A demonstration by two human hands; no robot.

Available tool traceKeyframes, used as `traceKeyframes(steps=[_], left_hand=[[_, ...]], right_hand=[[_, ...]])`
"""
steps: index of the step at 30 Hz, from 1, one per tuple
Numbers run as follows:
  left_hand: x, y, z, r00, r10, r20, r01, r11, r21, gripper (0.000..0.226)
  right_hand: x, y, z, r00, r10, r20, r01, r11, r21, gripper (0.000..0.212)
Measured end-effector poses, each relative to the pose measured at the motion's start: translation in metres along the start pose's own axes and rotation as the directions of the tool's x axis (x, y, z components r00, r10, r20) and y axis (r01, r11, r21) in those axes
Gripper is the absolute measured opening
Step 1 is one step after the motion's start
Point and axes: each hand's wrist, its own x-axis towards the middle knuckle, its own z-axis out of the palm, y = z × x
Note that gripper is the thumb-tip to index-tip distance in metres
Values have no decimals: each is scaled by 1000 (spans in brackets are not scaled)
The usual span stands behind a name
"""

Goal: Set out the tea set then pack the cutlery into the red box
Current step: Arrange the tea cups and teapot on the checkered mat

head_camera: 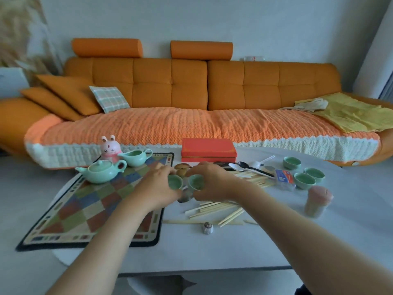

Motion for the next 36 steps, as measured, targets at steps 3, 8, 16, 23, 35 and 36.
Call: traceKeyframes(steps=[3,8,16,23,35,36], left_hand=[[-7,-33,-17,997,-74,1,74,997,25,55],[-18,-83,-38,982,-189,12,189,982,27,64],[-25,-126,-48,970,-232,70,232,973,11,59],[-17,-145,-48,969,-238,71,236,971,35,26],[-28,-205,-65,905,-410,-112,407,912,-47,27],[-28,-209,-66,899,-422,-120,418,907,-60,28]], right_hand=[[28,-24,22,999,-46,20,46,999,-6,64],[67,-63,52,997,-57,61,53,996,66,60],[92,-77,88,999,1,42,-6,994,109,67],[108,-73,98,986,164,-25,-156,968,196,70],[138,-121,121,996,26,86,-47,967,250,79],[138,-121,123,996,30,80,-49,967,250,79]])
